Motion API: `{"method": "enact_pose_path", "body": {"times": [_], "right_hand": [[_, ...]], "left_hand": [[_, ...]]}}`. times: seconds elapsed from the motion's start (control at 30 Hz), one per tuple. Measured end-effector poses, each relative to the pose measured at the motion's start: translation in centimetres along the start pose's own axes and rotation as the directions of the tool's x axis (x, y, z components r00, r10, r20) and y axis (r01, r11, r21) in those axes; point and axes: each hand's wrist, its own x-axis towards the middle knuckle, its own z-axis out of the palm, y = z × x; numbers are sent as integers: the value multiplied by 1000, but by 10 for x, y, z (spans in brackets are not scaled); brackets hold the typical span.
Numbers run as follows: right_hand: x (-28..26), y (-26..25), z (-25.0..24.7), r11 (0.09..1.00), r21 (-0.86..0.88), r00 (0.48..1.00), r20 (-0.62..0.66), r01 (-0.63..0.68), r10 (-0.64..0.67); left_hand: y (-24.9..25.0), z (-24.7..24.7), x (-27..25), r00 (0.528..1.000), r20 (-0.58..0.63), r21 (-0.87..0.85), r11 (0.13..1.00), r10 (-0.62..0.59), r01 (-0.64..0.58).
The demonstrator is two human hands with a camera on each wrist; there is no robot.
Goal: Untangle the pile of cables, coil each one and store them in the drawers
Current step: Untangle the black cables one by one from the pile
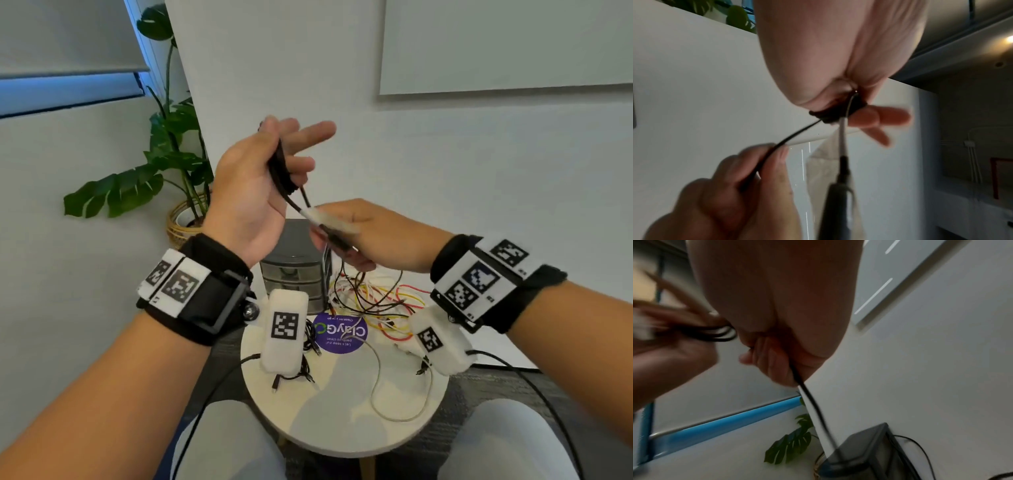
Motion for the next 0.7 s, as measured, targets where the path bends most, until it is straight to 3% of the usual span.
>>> {"method": "enact_pose_path", "body": {"times": [0.1,0.17,0.33,0.57,0.7], "right_hand": [[1,-26,-17,945,-308,993,61,110,-96],[1,-39,-34,883,-451,991,62,132,-116],[-1,-59,-62,864,-467,974,-27,187,-225],[13,-36,-61,935,-274,914,-275,223,-299],[13,-15,-40,982,-123,939,-297,142,-173]], "left_hand": [[-9,0,-1,998,-40,346,937,51,-34],[-9,0,0,1000,1,414,910,24,-22],[-5,-1,-3,981,180,625,778,-70,-59],[11,-5,0,921,311,242,957,-234,161],[19,-11,0,932,329,12,987,-153,158]]}}
